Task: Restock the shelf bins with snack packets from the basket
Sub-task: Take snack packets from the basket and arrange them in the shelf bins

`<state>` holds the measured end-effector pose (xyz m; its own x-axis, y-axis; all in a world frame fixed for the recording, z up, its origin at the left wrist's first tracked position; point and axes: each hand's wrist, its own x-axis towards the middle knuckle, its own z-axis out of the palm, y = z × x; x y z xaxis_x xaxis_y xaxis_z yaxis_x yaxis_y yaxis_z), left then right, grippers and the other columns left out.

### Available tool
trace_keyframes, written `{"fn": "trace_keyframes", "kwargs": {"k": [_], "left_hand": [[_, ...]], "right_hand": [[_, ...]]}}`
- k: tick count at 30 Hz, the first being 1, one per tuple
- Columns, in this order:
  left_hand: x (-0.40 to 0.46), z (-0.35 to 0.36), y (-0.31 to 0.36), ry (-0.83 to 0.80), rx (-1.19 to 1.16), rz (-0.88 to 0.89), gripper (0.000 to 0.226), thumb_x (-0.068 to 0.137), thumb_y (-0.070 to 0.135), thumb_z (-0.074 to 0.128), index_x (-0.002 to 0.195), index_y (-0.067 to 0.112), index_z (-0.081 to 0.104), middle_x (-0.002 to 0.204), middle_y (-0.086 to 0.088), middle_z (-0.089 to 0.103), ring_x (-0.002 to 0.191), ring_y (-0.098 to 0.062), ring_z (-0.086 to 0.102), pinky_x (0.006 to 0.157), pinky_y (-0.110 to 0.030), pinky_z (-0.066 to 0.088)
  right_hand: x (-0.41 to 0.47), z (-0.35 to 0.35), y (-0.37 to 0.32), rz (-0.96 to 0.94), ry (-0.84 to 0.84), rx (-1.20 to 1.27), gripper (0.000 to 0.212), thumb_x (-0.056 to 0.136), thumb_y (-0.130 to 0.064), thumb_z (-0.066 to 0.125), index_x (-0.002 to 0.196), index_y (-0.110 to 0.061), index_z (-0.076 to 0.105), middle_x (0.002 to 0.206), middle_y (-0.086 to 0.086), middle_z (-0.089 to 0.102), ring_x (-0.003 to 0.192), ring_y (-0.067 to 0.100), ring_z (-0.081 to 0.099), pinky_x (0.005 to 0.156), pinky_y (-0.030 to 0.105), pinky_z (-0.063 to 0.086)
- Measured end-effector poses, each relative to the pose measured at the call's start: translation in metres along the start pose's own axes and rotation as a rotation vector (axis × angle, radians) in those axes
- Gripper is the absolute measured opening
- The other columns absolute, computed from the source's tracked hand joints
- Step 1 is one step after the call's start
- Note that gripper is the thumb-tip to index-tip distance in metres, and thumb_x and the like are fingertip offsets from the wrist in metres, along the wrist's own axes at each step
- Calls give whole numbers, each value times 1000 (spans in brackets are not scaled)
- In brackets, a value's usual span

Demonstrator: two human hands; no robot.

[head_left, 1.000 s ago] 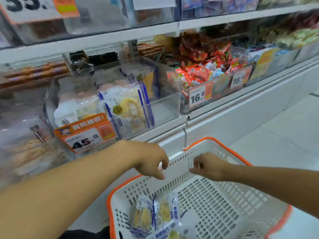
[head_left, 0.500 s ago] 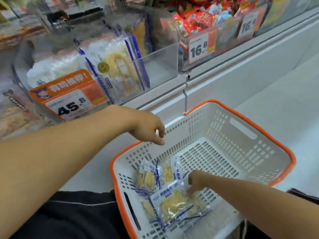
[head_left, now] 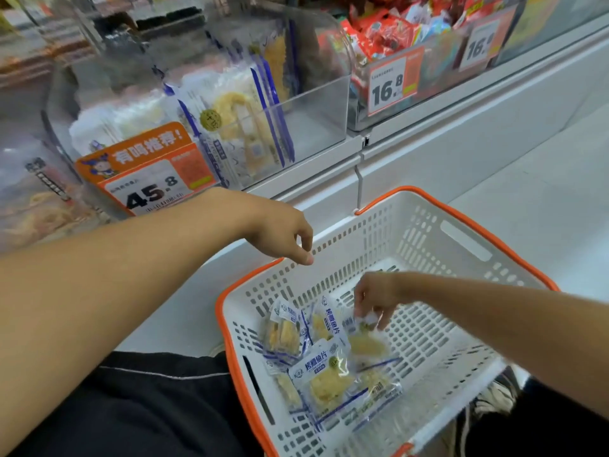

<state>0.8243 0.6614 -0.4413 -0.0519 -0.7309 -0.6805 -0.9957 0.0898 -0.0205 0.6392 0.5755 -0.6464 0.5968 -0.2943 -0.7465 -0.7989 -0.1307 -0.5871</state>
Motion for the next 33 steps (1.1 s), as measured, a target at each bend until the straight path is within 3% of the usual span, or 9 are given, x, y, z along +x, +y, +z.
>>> {"fn": "trace_keyframes", "kwargs": {"k": [6,10,13,16,19,23,26,29,33], "left_hand": [[-7,-8,-8,196,-474,46,103,66,67,76,150,27,32,144,10,48,128,-14,51,107,-35,43],[-34,-34,0,447,-1086,256,30,84,21,77,111,14,65,97,1,76,93,-15,72,69,-28,59],[-50,-53,6,862,-1320,200,19,87,10,73,105,4,68,74,0,74,76,-15,74,52,-23,56],[-59,-62,-3,1258,-1280,111,21,85,15,76,104,15,70,86,1,74,79,-17,72,61,-23,57],[-69,-61,-28,1583,-780,-164,53,82,35,78,129,23,58,114,8,67,103,-6,62,86,-21,49],[-73,-53,-57,1316,-57,-496,69,92,63,48,143,17,43,143,-2,50,131,-22,43,106,-39,35],[-67,-48,-60,1048,35,-581,63,95,68,29,124,17,50,127,-4,57,118,-25,51,92,-39,40],[-72,-49,-55,1034,29,-582,51,96,66,24,103,20,48,107,-4,61,97,-26,57,72,-36,34],[-74,-49,-52,1027,69,-576,49,96,66,24,100,21,44,104,-2,61,94,-24,57,70,-33,29]], "right_hand": [[-131,-129,-123,-318,-64,-126,7,91,-13,68,87,-15,61,84,8,59,77,21,56,65,33,58],[-201,-166,-184,-629,106,-16,9,89,-22,71,91,-16,65,91,15,60,80,30,55,65,33,53],[-224,-182,-210,-670,171,-117,20,88,-12,71,107,-9,67,110,19,71,101,39,69,82,50,59],[-238,-184,-242,-701,393,-332,16,86,-4,72,102,-3,70,95,18,74,87,29,74,68,45,63],[-251,-186,-272,-767,840,-603,11,83,-10,79,90,-6,72,68,5,70,63,16,68,54,24,54],[-239,-183,-295,-533,1113,-1079,16,91,-25,67,89,-11,61,73,7,51,77,31,52,68,35,43],[-205,-173,-298,-440,1093,-1201,8,97,-20,54,97,-15,59,83,5,52,86,34,57,68,38,42],[-188,-178,-307,-508,1136,-1166,13,98,-17,52,103,-10,62,101,14,63,81,33,54,67,37,41],[-180,-182,-324,-569,1168,-1072,27,95,-17,59,122,-14,62,100,9,56,87,31,52,71,35,37]]}}
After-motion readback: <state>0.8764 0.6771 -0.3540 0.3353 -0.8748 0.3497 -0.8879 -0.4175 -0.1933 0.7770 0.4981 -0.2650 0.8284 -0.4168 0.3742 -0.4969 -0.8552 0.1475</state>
